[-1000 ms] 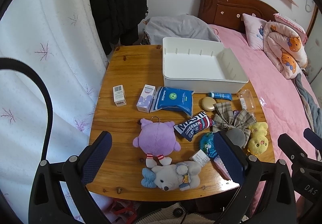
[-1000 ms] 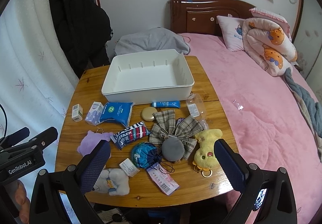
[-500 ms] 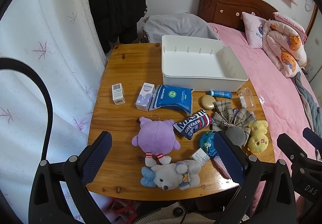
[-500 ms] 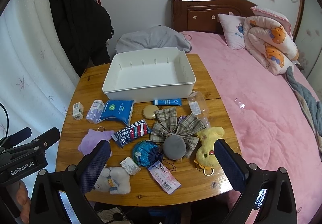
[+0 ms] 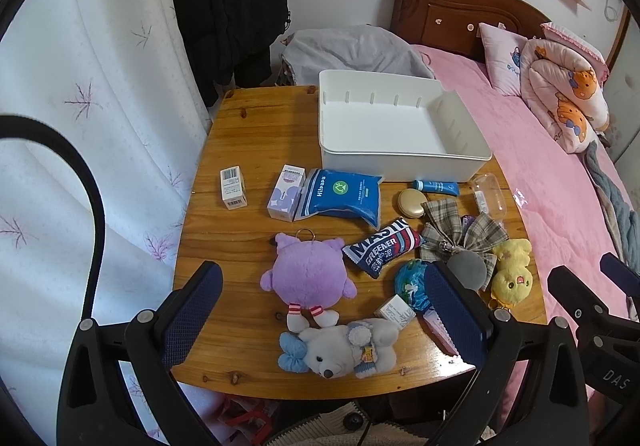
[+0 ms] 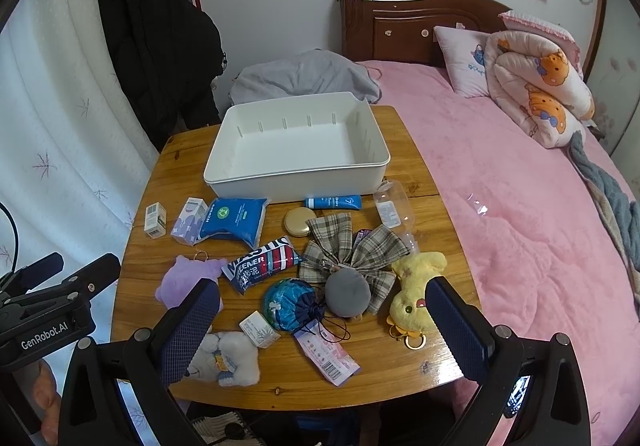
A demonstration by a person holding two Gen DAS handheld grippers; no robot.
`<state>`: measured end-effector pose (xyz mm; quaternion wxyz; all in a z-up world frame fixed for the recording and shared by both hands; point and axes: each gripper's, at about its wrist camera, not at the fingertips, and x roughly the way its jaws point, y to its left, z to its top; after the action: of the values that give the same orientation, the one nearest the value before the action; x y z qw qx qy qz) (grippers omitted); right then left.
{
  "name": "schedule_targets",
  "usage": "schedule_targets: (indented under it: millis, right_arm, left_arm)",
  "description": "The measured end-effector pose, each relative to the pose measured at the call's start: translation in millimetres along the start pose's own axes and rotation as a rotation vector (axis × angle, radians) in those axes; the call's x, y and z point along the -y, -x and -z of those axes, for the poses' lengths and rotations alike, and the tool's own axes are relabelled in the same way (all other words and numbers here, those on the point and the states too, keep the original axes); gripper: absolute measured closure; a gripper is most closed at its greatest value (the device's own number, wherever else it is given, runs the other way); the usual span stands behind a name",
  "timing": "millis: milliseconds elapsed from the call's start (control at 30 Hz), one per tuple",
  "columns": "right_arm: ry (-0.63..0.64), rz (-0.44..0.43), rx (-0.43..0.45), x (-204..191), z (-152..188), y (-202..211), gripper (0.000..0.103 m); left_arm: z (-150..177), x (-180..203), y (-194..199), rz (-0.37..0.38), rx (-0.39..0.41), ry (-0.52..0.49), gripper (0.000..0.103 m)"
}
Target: Organize objects
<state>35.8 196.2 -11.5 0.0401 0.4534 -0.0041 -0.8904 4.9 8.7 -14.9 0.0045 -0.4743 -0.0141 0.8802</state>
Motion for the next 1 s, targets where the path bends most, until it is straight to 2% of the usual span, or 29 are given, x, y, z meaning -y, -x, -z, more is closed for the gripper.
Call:
schedule_targets:
  millis: [1000]
  right_arm:
    - [-0.008, -0.039, 0.012, 2.3, 2.5, 7.0, 0.000]
  left_arm:
    - [-2.9, 0.0, 5.2, -0.011, 0.013, -0.003, 0.002]
